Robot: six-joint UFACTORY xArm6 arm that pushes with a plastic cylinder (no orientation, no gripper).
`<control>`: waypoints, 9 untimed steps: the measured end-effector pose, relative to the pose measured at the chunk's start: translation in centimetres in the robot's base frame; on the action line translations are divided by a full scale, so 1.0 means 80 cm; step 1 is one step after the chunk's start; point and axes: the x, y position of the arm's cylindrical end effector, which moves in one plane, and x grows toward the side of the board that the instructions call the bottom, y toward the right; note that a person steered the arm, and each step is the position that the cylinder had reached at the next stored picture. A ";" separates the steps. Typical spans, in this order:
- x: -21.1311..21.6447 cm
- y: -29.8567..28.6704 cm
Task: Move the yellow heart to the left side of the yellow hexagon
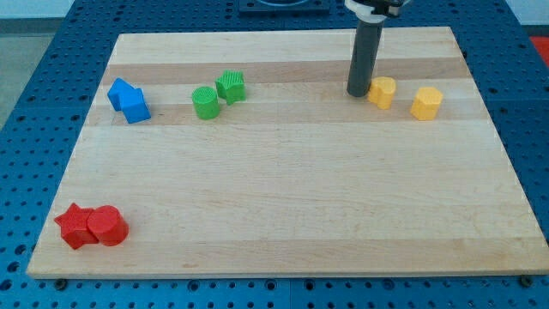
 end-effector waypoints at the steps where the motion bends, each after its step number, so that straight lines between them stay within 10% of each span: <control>1: 0.000 0.021; 9: 0.003 0.059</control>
